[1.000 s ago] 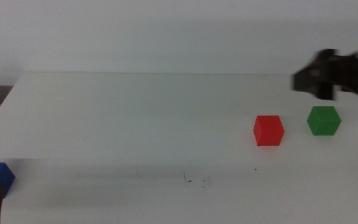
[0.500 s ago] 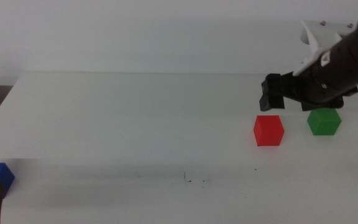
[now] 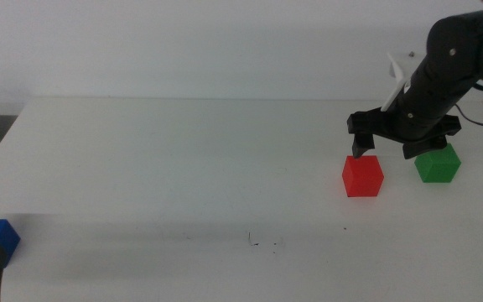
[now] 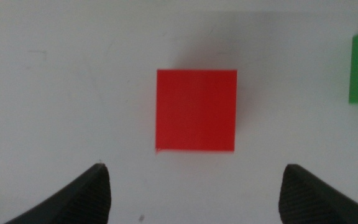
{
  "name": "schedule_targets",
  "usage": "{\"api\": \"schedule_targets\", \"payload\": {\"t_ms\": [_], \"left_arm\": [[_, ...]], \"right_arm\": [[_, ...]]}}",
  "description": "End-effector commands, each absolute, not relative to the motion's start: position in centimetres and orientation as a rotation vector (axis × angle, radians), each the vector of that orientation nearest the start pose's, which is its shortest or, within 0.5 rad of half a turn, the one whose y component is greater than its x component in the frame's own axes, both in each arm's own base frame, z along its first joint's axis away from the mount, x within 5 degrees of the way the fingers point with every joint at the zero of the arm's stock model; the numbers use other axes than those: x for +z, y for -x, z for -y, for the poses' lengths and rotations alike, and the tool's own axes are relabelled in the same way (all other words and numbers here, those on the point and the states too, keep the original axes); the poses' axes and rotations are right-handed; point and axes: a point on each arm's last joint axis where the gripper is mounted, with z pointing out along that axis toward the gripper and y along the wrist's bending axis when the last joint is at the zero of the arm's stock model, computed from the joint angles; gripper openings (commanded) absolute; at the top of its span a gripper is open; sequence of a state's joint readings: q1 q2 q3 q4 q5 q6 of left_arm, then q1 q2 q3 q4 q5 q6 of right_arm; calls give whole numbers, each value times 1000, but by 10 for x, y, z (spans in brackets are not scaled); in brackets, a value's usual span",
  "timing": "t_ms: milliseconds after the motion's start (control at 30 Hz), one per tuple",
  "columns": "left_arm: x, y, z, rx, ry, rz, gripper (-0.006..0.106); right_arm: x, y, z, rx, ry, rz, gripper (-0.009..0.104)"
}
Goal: Stack red cubes first, then green, then blue cubes in a specific spot.
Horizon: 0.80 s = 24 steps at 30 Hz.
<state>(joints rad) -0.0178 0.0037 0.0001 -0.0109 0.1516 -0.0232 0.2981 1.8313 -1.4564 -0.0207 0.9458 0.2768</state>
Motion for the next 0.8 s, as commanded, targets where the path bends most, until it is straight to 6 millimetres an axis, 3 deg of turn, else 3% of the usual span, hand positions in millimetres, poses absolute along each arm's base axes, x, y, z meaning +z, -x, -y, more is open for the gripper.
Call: {"api": "schedule_targets", "payload": {"t_ms": [0,767], "left_arm": [[200,-56,1,-52,18,-1624,92],[201,-56,1,-50,17,-1623,92]], "right_arm": [[247,-378,-109,77,63,-2779,87],[179,-412,-116,46,98,-2747,86]]}}
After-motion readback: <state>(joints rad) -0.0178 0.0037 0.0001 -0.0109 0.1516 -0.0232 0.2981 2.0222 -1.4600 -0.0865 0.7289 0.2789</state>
